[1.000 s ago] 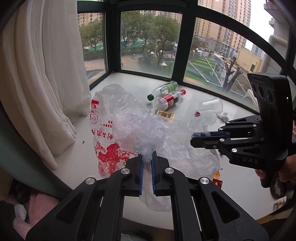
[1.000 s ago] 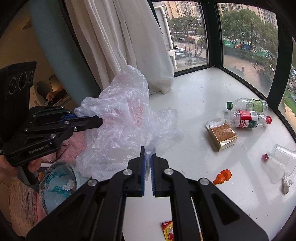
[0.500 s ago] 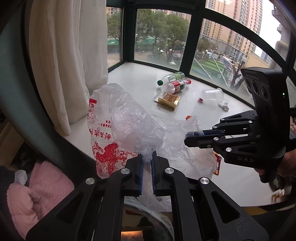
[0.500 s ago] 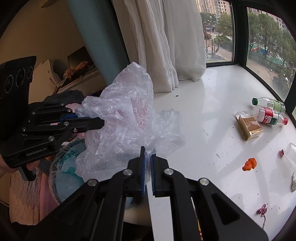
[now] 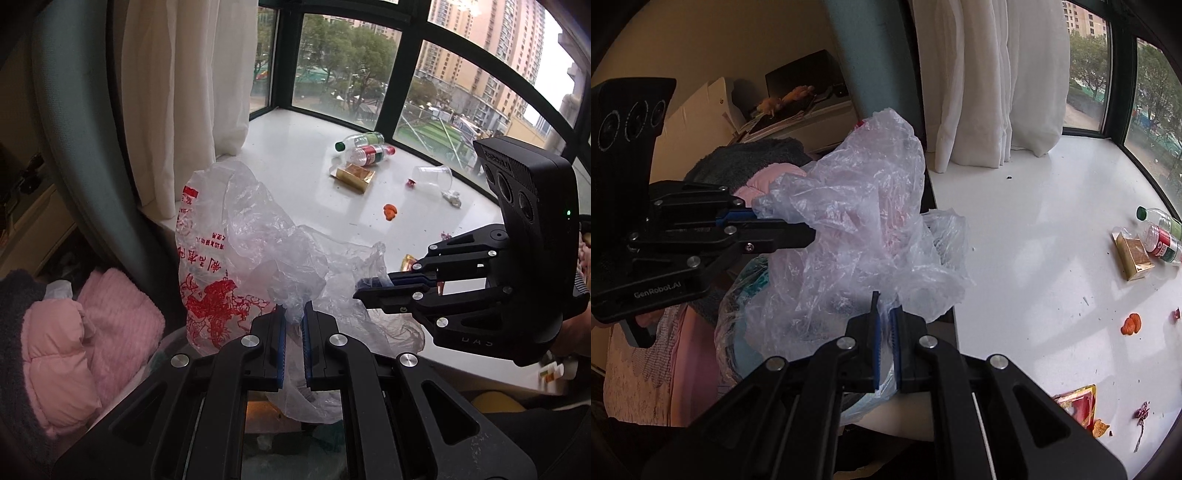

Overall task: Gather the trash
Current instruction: 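Lower the plastic bag with the left tool into the bin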

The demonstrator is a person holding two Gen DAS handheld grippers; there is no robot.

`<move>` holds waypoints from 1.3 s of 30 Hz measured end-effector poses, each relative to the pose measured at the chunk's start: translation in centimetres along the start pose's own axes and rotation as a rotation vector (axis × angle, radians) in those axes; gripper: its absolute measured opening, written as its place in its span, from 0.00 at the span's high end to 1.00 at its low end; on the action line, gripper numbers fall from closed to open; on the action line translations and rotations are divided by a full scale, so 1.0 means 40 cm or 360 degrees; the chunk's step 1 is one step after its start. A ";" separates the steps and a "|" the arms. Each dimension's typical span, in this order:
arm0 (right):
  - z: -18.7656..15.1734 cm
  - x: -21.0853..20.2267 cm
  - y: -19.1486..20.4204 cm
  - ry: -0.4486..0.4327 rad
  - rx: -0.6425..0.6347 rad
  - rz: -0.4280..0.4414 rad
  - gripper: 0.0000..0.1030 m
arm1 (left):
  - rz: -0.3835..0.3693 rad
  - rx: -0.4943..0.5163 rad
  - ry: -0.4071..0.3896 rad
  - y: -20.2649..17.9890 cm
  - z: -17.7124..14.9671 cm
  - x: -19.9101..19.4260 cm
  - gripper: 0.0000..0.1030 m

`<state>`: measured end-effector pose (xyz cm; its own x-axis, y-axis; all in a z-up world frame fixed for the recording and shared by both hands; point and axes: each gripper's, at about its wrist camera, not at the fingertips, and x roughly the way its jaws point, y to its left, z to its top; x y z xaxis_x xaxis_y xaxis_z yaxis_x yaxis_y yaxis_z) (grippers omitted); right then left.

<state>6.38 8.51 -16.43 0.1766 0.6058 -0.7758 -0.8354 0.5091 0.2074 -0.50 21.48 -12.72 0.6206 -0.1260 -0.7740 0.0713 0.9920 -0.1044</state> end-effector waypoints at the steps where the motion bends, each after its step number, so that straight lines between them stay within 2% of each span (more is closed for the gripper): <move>1: -0.003 0.007 0.013 0.0007 -0.0005 0.0005 0.93 | 0.0003 -0.0006 0.0005 0.010 -0.015 -0.010 0.94; 8: -0.015 0.065 0.089 0.0065 -0.0038 0.0041 0.93 | 0.0022 -0.0050 0.0043 0.069 -0.104 -0.053 0.94; 18: -0.056 0.155 0.158 0.0206 -0.0100 0.0067 0.93 | 0.0030 -0.0116 0.0125 0.109 -0.213 -0.048 0.94; 26: -0.121 0.216 0.175 0.0342 -0.0141 0.0101 0.93 | 0.0013 -0.0197 0.0237 0.123 -0.313 -0.012 0.94; 39: -0.158 0.294 0.176 0.0414 -0.0217 0.0088 0.93 | 0.0032 -0.0247 0.0368 0.134 -0.362 0.094 0.94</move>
<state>-0.71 15.35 -27.89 0.0044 0.4443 -0.8959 -0.9054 0.3820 0.1851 -9.08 26.18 -25.24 0.4248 -0.1229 -0.8969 -0.0707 0.9832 -0.1682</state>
